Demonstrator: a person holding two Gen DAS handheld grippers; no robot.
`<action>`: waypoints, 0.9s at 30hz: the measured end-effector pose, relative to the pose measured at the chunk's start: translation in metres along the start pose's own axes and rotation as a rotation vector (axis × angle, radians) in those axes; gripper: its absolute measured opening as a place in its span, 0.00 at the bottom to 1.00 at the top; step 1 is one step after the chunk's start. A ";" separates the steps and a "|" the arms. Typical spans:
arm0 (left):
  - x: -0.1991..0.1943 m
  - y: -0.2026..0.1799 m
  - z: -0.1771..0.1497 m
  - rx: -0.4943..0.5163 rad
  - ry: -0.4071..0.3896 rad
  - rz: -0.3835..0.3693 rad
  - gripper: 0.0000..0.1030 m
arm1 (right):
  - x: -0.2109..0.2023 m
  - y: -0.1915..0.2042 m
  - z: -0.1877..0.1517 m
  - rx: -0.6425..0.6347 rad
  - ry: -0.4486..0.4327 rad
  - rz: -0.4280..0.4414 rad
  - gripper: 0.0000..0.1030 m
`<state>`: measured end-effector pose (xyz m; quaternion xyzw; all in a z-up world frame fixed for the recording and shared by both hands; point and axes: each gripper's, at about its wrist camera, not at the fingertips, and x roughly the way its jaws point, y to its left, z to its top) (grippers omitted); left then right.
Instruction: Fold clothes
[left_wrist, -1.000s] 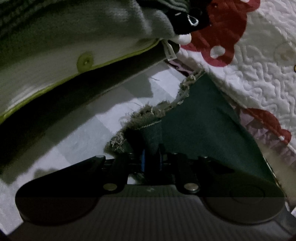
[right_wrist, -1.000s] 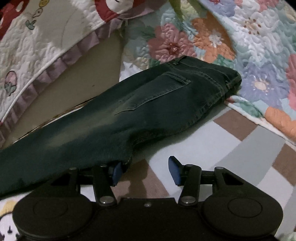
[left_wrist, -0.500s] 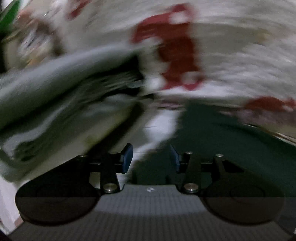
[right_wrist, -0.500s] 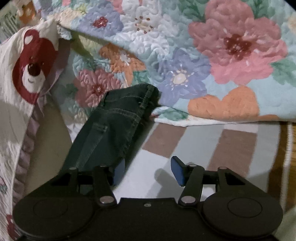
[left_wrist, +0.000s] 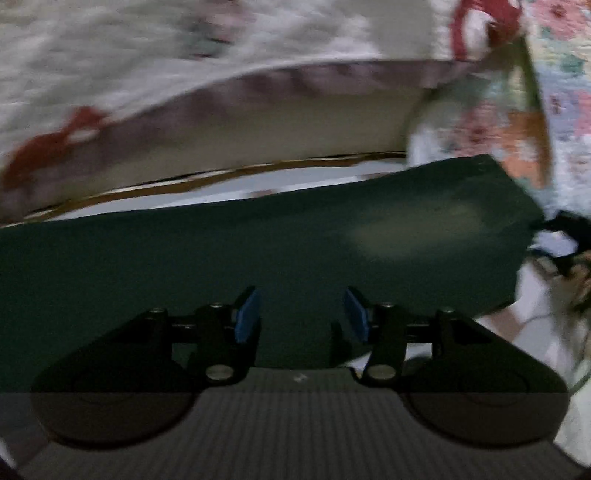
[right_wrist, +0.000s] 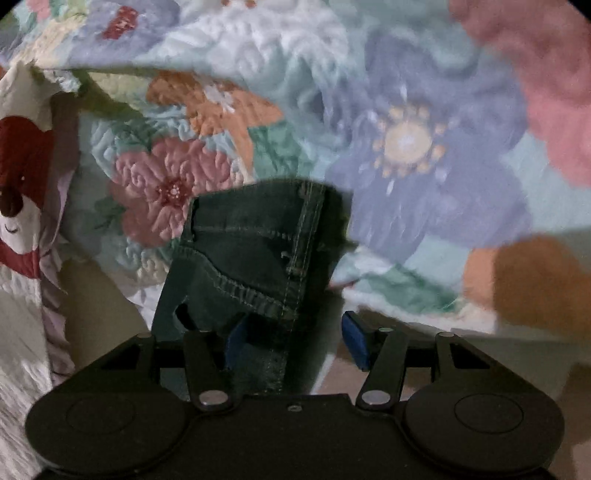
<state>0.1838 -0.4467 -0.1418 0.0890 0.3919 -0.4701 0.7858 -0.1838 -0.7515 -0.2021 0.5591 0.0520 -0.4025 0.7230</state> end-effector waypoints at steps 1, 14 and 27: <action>0.013 -0.009 0.003 0.008 0.005 -0.027 0.50 | 0.001 -0.005 -0.002 0.049 -0.011 0.055 0.60; 0.071 -0.013 -0.002 -0.043 -0.027 -0.190 0.48 | 0.003 0.021 0.016 -0.101 -0.065 0.140 0.64; 0.069 -0.015 -0.016 -0.011 0.006 -0.176 0.50 | 0.014 0.052 0.027 -0.288 -0.104 0.066 0.28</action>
